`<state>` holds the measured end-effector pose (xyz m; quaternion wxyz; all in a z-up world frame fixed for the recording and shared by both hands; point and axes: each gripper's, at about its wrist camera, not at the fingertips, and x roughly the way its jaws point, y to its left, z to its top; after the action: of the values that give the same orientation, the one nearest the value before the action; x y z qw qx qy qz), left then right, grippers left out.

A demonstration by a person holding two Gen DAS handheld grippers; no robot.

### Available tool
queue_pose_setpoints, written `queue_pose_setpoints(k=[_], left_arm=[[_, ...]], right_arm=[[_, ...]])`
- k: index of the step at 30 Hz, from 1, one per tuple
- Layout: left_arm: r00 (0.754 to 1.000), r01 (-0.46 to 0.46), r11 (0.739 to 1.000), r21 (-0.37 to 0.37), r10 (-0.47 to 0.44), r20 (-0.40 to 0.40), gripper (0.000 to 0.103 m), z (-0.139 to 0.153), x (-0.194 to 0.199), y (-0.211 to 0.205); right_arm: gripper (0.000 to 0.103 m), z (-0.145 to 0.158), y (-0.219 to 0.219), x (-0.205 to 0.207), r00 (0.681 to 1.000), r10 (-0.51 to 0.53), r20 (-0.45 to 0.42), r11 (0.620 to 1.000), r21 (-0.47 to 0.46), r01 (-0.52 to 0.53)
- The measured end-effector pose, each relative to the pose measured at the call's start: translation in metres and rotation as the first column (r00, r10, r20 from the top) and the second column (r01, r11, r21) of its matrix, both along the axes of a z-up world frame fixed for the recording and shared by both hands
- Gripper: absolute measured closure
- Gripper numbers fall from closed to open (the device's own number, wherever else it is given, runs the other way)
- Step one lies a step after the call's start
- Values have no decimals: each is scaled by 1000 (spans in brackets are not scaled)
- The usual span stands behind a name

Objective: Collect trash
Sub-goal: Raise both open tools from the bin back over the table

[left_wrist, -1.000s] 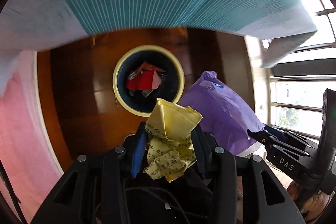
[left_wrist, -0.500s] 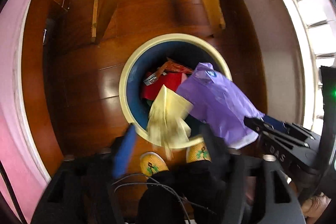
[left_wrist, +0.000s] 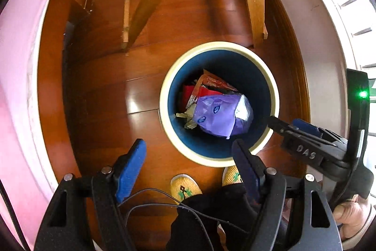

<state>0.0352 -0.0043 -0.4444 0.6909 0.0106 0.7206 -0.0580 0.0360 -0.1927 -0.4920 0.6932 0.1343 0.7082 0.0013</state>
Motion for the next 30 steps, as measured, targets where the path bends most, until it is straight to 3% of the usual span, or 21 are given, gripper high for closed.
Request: queue_pose_setpoints(k=[6,15,23,30], left_arm=[[999,-32,999,-14,32,6,29,42,-11,1],[999,-27,998,-57,29,46,29,144,-17,-4],[986,38,996,-85,-24,166,29,259,-18,-3],[966,35,995,-96,-9,258,29,327,-18,20]], right_arm=[[38,50,-6,-11,999,12,38,1000,-2,-12],[38,162,-9,-38,996,41,85,999,9,-42],[38,286,-2,-52,983,-3,184,998,58,-8],[38,362,8,-55,956,19,294,998,50,-35]])
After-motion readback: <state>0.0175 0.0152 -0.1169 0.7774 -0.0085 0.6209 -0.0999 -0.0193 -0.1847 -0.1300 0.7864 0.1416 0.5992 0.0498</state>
